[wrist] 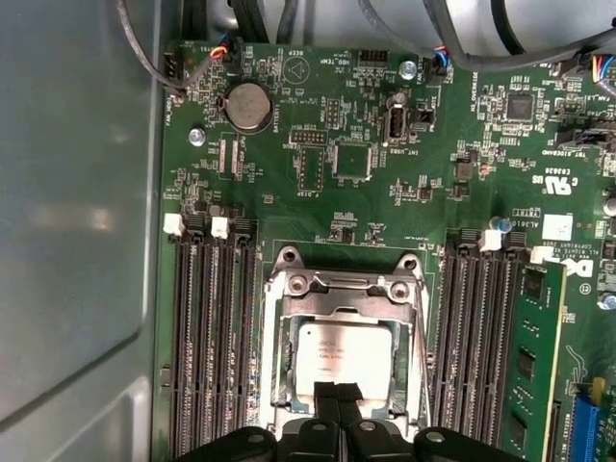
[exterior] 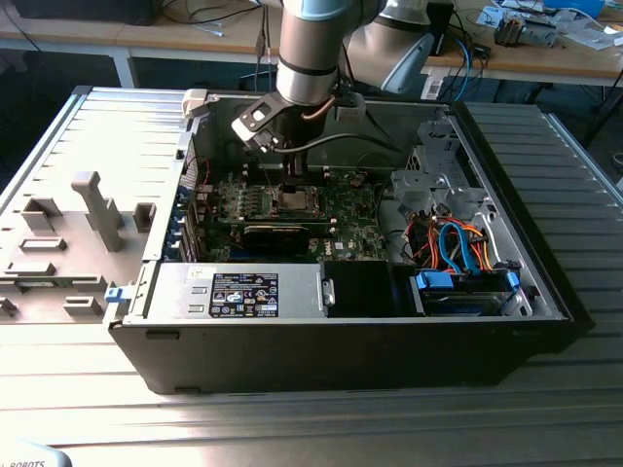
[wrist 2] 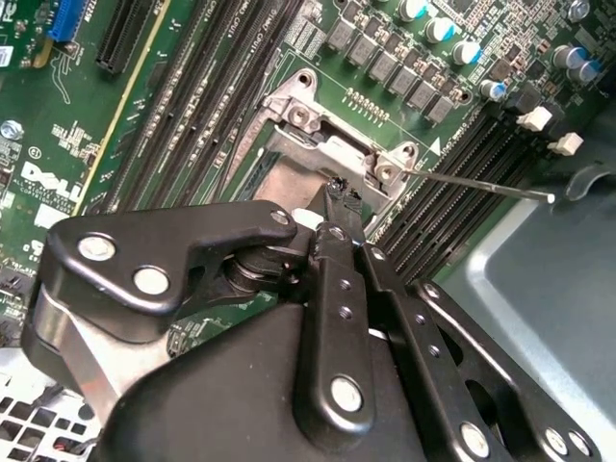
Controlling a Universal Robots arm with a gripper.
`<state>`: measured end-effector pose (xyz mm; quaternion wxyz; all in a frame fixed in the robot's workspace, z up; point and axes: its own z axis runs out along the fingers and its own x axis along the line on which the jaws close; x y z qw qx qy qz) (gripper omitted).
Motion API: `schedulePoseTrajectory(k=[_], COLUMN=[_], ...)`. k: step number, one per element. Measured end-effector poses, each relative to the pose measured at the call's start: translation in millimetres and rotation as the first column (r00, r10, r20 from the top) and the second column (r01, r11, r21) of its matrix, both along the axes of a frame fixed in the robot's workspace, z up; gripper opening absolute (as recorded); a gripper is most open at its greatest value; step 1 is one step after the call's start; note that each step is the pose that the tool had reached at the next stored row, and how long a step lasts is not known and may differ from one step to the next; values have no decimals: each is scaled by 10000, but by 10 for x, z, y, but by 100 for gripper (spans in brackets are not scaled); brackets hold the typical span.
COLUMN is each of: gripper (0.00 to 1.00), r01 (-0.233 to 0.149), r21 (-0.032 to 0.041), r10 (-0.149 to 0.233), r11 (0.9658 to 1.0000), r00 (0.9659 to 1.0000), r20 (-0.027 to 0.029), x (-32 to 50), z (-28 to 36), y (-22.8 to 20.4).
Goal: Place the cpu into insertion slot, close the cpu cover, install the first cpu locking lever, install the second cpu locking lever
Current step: 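Close the cpu cover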
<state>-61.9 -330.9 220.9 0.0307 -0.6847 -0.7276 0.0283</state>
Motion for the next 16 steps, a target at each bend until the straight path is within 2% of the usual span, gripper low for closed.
schedulePoseTrajectory(k=[16], gripper=[11], r01=[-17], r21=[0], r10=[17], r11=[10000], r00=[10000], r20=[0], x=[-45], z=[-97], y=[0])
